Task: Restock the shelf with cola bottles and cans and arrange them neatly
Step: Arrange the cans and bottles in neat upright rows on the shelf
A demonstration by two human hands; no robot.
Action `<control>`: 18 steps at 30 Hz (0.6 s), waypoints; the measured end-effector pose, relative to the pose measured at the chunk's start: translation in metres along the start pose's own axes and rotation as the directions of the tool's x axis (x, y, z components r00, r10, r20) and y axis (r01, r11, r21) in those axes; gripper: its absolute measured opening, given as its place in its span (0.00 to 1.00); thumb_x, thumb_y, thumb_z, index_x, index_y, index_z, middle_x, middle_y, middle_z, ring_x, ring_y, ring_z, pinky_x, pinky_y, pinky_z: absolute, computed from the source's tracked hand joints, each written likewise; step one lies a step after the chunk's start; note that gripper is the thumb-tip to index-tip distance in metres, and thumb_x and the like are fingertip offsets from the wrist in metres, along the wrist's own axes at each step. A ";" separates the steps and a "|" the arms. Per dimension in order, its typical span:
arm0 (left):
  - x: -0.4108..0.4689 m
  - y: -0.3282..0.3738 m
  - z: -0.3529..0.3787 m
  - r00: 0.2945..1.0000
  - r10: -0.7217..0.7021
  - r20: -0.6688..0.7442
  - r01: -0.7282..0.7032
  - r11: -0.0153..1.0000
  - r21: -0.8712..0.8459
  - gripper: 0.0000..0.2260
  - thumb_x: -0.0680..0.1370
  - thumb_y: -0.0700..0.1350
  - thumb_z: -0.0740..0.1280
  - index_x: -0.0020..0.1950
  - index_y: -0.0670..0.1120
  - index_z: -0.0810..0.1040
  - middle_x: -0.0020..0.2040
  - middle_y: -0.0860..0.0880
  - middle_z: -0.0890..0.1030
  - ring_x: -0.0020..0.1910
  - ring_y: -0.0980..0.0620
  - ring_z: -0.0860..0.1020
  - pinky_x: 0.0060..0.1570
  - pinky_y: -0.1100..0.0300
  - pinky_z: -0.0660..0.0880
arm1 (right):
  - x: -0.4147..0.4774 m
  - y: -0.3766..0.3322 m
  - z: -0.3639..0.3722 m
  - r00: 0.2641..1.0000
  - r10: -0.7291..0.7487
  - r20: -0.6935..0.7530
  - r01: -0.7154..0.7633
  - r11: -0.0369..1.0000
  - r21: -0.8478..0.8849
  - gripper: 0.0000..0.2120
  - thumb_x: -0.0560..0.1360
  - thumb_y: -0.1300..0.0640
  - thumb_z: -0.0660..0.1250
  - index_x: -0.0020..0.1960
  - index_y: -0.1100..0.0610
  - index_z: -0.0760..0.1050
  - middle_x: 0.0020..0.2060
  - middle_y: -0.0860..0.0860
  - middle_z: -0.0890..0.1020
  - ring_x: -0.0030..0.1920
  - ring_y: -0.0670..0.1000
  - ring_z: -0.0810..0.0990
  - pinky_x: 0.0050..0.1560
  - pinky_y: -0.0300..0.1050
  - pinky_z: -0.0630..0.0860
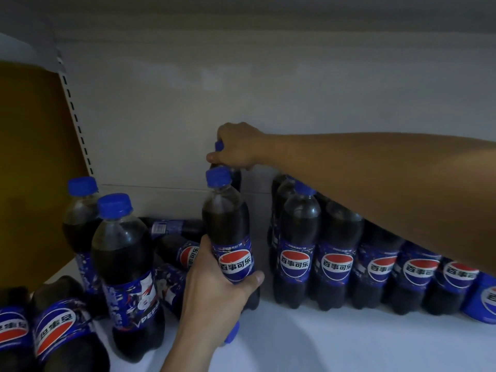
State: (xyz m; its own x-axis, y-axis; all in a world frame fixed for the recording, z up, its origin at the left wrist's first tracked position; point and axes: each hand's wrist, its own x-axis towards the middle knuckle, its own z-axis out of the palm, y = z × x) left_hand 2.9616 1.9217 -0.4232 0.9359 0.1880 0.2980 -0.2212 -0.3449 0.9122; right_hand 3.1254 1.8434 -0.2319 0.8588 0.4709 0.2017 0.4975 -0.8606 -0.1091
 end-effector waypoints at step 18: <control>0.010 0.004 0.003 0.999 -0.032 -0.001 0.032 0.994 -0.107 0.34 0.64 0.42 0.83 0.62 0.64 0.71 0.50 0.62 0.81 0.47 0.70 0.79 0.48 0.64 0.76 | -0.016 0.043 0.001 0.980 0.171 0.098 -0.135 0.946 -0.295 0.30 0.76 0.38 0.69 0.63 0.62 0.74 0.49 0.55 0.76 0.48 0.55 0.76 0.49 0.48 0.75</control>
State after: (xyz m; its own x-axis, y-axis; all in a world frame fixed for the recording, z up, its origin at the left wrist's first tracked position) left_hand 2.9713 1.9194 -0.4174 0.9424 0.1996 0.2683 -0.2189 -0.2386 0.9461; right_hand 3.1338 1.7989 -0.2408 0.9390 0.3336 0.0837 0.3183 -0.9350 0.1563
